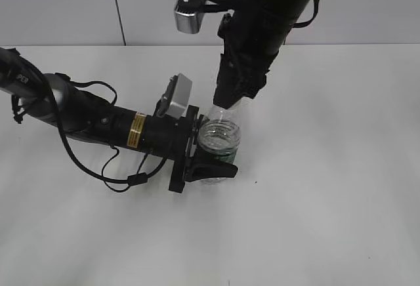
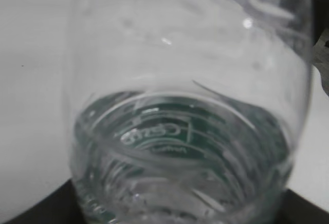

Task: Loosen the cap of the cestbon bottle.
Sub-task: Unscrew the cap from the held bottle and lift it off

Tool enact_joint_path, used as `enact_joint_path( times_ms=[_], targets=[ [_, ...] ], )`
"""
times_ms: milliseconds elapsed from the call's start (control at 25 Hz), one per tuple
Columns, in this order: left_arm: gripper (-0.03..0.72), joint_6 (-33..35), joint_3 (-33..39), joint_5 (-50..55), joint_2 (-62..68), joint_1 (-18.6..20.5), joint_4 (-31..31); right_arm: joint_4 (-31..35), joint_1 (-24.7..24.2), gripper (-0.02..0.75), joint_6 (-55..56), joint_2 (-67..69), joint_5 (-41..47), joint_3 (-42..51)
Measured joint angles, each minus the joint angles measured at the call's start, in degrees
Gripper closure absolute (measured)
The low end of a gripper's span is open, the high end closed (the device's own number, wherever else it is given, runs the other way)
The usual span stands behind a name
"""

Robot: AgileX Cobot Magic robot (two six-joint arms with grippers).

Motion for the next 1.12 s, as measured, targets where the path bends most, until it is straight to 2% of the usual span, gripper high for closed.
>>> enact_joint_path(
  times_ms=[320, 520, 1120],
  targets=[
    [0.283, 0.0, 0.0, 0.0, 0.0, 0.05, 0.16, 0.13, 0.0, 0.435, -18.47, 0.0, 0.18, 0.0],
    [0.283, 0.0, 0.0, 0.0, 0.0, 0.05, 0.24, 0.2, 0.09, 0.435, -25.69, 0.0, 0.38, 0.0],
    [0.283, 0.0, 0.0, -0.1, 0.0, 0.05, 0.45, 0.15, 0.11, 0.435, -26.29, 0.0, 0.38, 0.0]
  ],
)
